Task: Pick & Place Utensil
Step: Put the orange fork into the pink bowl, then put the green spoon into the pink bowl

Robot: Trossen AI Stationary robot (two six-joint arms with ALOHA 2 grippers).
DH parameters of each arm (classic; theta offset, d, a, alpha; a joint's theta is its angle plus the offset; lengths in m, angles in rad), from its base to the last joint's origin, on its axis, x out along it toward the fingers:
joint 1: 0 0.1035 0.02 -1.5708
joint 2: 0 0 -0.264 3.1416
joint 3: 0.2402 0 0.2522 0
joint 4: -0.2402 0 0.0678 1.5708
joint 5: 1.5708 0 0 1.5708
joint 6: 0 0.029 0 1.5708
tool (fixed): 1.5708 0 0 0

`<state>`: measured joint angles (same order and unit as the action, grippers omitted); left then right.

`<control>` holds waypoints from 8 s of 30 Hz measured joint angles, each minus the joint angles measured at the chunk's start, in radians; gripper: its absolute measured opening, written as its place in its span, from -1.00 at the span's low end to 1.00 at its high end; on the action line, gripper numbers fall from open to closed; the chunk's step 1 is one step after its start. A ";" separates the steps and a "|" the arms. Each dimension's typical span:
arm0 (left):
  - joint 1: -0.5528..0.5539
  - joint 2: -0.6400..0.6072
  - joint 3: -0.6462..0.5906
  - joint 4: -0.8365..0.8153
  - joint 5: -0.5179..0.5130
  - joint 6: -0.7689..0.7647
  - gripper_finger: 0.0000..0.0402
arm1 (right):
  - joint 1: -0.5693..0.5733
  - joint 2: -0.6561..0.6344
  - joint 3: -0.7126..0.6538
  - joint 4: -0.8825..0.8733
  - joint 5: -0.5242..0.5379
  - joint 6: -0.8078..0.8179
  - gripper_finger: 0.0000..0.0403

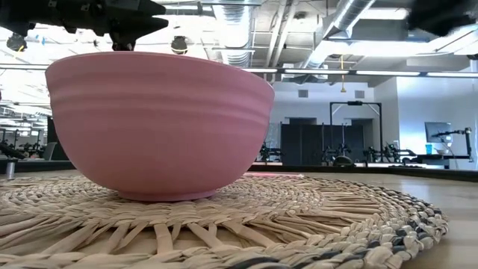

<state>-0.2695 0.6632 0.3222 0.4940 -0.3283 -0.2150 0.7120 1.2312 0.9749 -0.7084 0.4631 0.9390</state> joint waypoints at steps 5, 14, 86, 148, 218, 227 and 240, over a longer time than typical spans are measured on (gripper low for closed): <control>0.000 0.000 0.000 0.013 0.000 -0.032 -0.46 | 0.070 0.064 -0.001 -0.045 -0.086 0.292 -0.44; 0.014 -0.003 -0.001 0.152 -0.087 0.014 -0.46 | 0.155 0.218 -0.001 -0.208 -0.310 0.760 -0.44; 0.120 0.019 0.045 0.227 -0.087 0.106 -0.46 | -0.090 0.203 0.001 -0.074 -0.466 0.384 -0.96; -0.137 0.578 0.041 0.100 0.366 0.023 -0.96 | -0.529 0.803 0.424 0.425 -1.400 0.283 -0.94; -0.137 0.529 0.041 0.241 0.278 -0.035 -0.96 | -0.562 0.670 0.473 0.196 -1.272 -0.258 -0.68; -0.137 0.396 0.041 0.241 0.112 -0.037 -0.96 | -0.557 0.505 0.472 -0.112 -0.863 -0.580 -0.68; -0.137 0.362 0.041 0.241 -0.087 0.001 -0.97 | -0.550 0.268 0.383 -0.042 -0.721 -0.817 -0.68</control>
<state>-0.4061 1.0248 0.3634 0.7348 -0.4150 -0.2138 0.1620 1.4989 1.3583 -0.7504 -0.2584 0.1223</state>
